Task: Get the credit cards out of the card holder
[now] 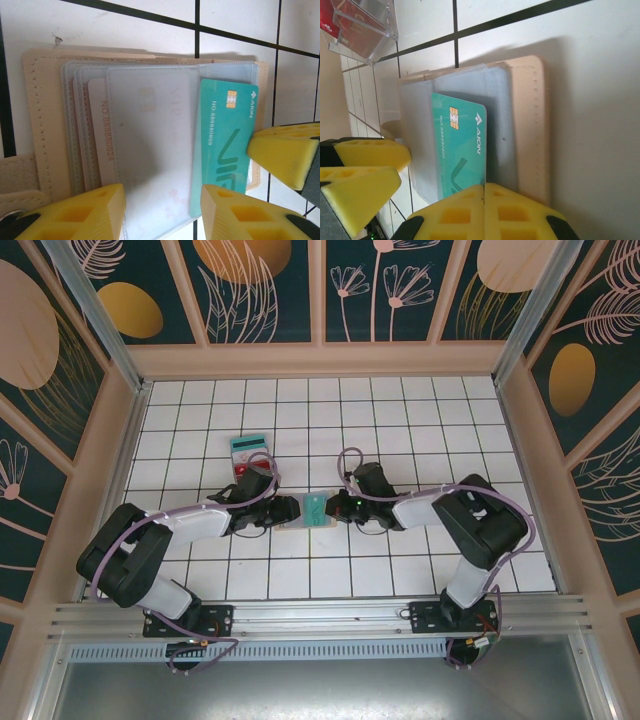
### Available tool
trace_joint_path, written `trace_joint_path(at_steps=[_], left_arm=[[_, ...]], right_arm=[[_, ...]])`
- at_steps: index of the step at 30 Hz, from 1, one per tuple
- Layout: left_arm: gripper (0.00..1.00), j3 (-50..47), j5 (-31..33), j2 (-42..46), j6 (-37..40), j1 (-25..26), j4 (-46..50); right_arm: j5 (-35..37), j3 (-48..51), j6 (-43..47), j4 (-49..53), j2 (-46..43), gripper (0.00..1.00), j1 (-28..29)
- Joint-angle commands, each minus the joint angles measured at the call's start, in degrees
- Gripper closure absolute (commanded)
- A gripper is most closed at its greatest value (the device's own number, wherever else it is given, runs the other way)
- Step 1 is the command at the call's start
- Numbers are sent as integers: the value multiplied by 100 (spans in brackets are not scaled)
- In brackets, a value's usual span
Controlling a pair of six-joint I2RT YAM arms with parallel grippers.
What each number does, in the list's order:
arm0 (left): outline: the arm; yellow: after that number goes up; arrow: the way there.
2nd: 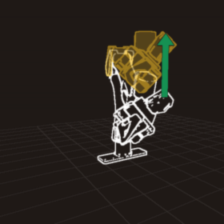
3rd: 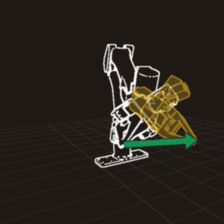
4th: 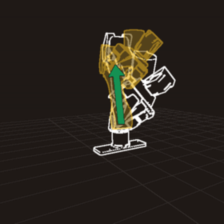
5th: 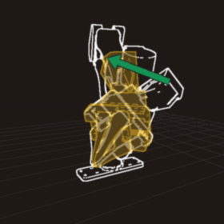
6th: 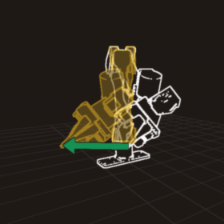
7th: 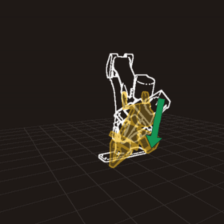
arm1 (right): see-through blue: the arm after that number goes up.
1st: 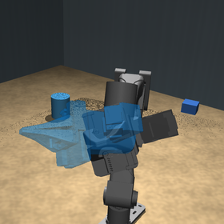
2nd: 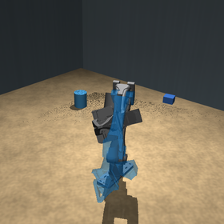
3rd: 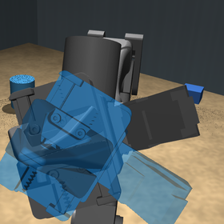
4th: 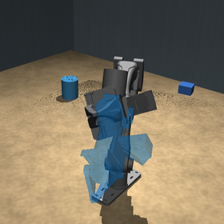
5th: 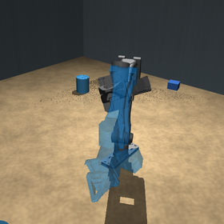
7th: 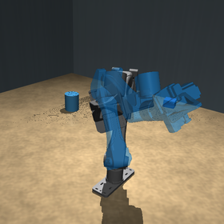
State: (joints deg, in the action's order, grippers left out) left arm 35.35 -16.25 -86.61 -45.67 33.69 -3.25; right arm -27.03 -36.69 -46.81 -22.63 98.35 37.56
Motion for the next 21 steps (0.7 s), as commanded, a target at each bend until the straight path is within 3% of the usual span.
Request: trace_joint_path(at_steps=[1, 12, 14, 16, 21], left_arm=[[54, -82, 112, 19, 27, -4, 313], [47, 491, 328, 466, 77, -15, 814], [42, 671, 364, 582, 93, -43, 931], [30, 849, 367, 672, 89, -121, 1047], [35, 1285, -28, 793, 55, -431, 1089]], right_arm=[[23, 199, 233, 285, -366, 100, -140], [92, -123, 593, 1002, -1222, 100, -311], [112, -266, 669, 1145, -1346, 100, -315], [169, -397, 721, 1268, -1470, 100, -318], [52, -622, 669, 1246, -1725, 100, -427]])
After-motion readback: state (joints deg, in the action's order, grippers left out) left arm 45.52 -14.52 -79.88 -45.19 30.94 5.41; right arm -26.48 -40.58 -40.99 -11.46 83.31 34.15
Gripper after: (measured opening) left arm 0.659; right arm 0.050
